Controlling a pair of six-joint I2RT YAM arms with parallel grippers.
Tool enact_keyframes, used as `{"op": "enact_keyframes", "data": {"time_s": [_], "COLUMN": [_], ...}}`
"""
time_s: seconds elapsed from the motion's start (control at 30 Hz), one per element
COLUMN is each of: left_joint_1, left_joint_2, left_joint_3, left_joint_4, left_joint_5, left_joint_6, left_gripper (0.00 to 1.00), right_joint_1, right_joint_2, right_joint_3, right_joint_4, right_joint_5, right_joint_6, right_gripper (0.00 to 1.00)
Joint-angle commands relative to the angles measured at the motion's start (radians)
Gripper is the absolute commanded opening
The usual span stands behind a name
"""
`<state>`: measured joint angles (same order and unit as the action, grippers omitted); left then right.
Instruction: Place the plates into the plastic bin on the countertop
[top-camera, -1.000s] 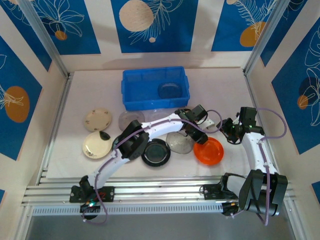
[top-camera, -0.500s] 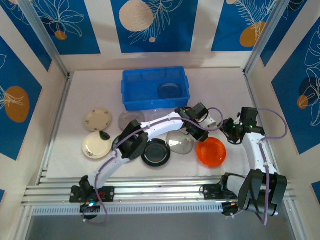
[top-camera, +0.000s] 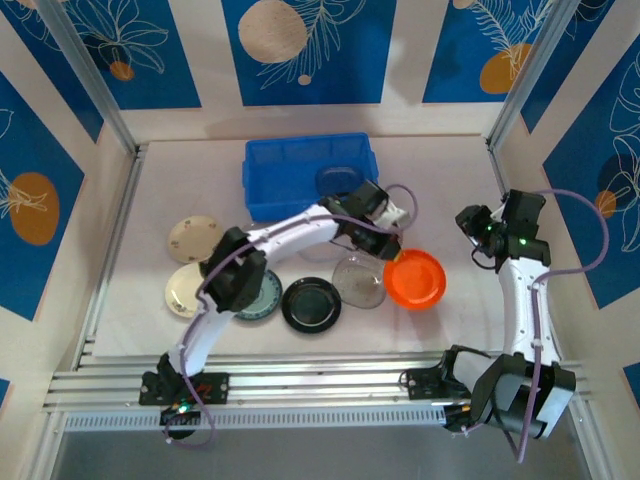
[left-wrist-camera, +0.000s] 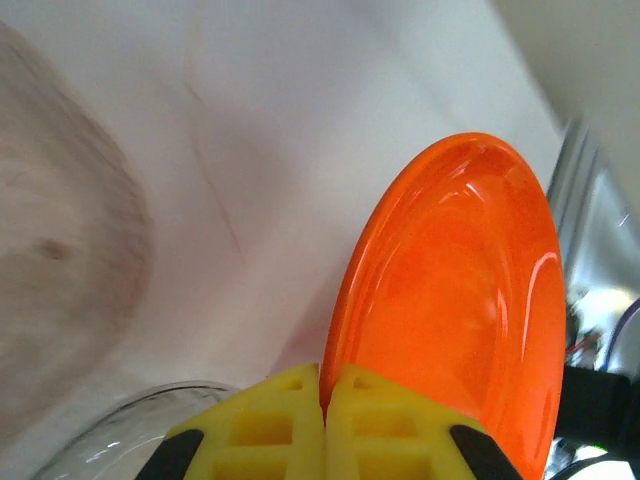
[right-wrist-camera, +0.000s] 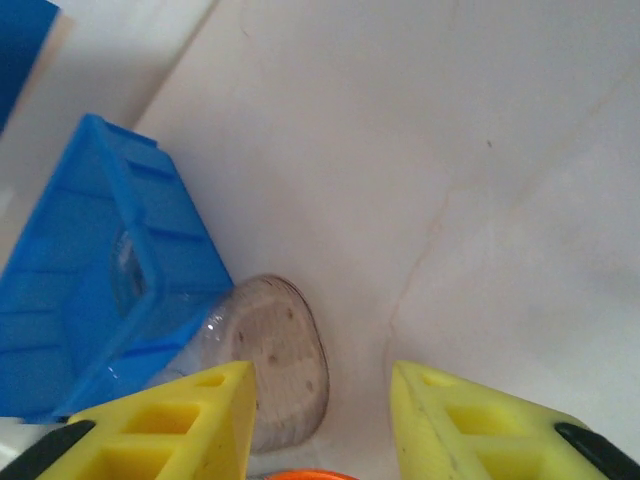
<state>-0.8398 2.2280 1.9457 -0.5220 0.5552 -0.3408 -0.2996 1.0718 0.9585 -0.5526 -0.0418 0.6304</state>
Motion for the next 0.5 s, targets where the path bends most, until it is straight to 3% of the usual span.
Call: {"op": "enact_keyframes", "data": {"time_s": [0.0,0.2,0.47], "left_joint_1": [0.056,0.187,0.282], "left_joint_2": [-0.126,-0.25,-0.349], "left_joint_3": [-0.048,-0.19,-0.292], "left_joint_4": [0.135,0.245,0.243], "left_joint_5": [0.067,0.077,0.07], "left_joint_6": [-0.141,-0.277,-0.273], "left_gripper": [0.0,0.0,0.0], "right_joint_1": [0.019,0.158,0.401], "right_joint_2": [0.015,0.039,0.148], "right_joint_3": [0.063,0.112,0.16], "right_joint_4": [0.005,0.071,0.145], "right_joint_5": [-0.025,-0.09,-0.084], "right_joint_6": [-0.036,-0.086,-0.081], "right_gripper": [0.43,0.48,0.48]}}
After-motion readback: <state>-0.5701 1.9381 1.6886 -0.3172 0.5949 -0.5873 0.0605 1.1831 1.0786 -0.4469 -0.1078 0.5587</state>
